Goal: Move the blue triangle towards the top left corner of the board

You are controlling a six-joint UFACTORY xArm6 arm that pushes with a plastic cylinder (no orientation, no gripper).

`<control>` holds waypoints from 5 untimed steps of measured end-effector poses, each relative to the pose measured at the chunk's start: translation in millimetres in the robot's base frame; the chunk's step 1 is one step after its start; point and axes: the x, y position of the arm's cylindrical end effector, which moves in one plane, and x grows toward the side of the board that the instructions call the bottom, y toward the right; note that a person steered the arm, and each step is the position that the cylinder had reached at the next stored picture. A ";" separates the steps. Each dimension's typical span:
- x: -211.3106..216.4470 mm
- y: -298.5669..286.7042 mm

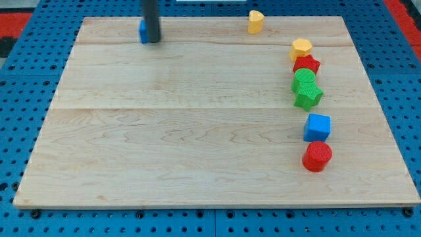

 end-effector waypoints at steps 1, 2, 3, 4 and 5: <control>4.0 31.7; -35.3 69.9; -53.4 6.4; -40.3 -21.4; -26.9 -21.0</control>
